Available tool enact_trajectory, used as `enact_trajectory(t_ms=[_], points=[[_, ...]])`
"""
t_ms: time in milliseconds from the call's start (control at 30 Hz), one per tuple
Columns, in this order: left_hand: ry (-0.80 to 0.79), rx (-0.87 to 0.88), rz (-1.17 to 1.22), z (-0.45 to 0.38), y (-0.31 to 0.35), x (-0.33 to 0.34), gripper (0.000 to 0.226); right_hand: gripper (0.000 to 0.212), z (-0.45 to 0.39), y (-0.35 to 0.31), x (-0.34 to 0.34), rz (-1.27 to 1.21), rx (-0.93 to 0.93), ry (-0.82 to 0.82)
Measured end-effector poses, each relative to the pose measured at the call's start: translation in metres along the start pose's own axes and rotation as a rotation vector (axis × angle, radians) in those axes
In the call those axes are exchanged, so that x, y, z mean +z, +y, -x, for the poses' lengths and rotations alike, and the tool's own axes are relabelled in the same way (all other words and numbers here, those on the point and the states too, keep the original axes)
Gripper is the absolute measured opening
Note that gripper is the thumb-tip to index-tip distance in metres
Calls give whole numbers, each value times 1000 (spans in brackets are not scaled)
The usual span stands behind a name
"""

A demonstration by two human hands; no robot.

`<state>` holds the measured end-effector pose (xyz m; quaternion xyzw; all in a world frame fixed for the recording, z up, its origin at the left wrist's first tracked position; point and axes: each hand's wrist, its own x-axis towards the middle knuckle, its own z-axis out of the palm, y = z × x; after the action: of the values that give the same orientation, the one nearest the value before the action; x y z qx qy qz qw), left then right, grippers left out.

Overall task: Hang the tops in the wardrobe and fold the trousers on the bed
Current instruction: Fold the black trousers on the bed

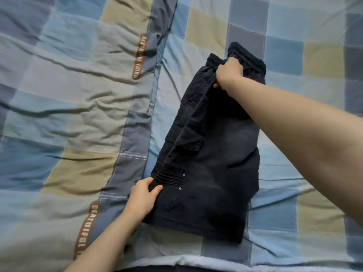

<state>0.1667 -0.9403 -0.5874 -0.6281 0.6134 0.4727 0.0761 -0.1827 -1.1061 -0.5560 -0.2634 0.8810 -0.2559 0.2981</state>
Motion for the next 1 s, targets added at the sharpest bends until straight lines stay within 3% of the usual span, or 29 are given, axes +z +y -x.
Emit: enact_trajectory(t_ms=[100,233,367,433,500,633,700,867,1000], points=[[74,-54,-30,-7,-11,-2,14,8,3,-14,25,50,-34,-58],[72,-83,-203,-13,-16,7,16,40,16,-11,43,-114,-27,-272],[86,-96,-191,-8,-8,23,31,21,48,45,18,-330,-59,-2],[119,-105,-192,-8,-4,27,35,22,70,102,-6,-218,50,155],[136,-131,-188,-10,-2,28,35,27,93,167,-26,-118,292,192],[149,-177,-96,-17,2,26,33,17,158,237,-25,-232,589,-123],[156,-222,-17,-20,5,24,35,27,178,238,-20,-307,641,-226],[91,-258,178,-27,4,20,34,18,185,222,-17,-392,750,-300],[61,-242,268,-31,0,16,12,19,183,211,-21,-317,682,-236]])
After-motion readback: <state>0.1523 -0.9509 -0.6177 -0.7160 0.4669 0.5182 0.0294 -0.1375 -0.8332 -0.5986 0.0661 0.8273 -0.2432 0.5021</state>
